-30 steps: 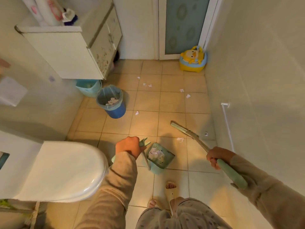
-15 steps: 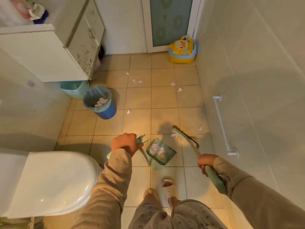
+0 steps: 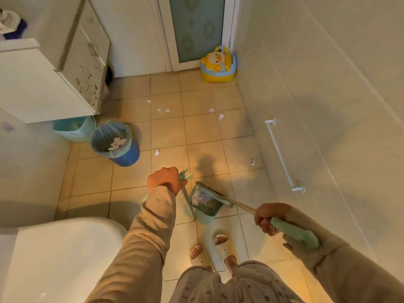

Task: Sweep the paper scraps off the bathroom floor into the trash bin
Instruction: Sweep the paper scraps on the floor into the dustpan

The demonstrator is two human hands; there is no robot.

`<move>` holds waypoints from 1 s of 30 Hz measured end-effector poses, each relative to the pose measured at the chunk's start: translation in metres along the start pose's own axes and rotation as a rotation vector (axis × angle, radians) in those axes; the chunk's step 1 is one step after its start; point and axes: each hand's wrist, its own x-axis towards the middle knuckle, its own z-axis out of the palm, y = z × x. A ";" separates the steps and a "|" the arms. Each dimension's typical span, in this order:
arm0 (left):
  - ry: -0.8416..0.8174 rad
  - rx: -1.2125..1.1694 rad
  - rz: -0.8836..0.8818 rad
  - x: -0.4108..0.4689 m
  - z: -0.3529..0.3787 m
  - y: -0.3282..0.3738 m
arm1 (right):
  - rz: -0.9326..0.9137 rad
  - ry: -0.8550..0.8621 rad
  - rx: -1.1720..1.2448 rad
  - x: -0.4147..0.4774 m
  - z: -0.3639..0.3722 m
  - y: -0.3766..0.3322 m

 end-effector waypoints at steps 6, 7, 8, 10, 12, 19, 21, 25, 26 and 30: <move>0.025 0.007 0.037 -0.009 0.006 -0.001 | 0.103 -0.085 -0.019 0.000 -0.010 -0.007; 0.024 0.005 0.040 -0.009 0.008 0.000 | 0.099 -0.108 0.023 0.001 -0.011 -0.003; 0.023 0.004 0.044 -0.010 0.008 0.001 | 0.097 -0.119 0.069 0.001 -0.011 0.000; 0.033 0.003 0.061 -0.008 0.006 0.002 | 0.071 -0.102 0.142 0.000 -0.011 0.005; 0.055 0.015 0.088 -0.003 0.002 0.004 | 0.029 -0.065 0.201 -0.002 -0.011 0.009; 0.075 0.086 0.178 0.015 -0.014 0.025 | -0.023 0.043 0.448 -0.006 -0.021 0.015; 0.078 0.103 0.196 0.024 -0.020 0.031 | -0.042 0.062 0.506 -0.004 -0.028 0.016; 0.074 0.119 0.227 0.046 -0.034 0.044 | -0.085 0.082 0.628 -0.001 -0.049 0.013; 0.069 0.124 0.234 0.052 -0.038 0.049 | -0.100 0.082 0.673 0.001 -0.056 0.010; 0.052 0.125 0.244 0.077 -0.055 0.072 | -0.083 0.109 0.778 0.010 -0.085 -0.013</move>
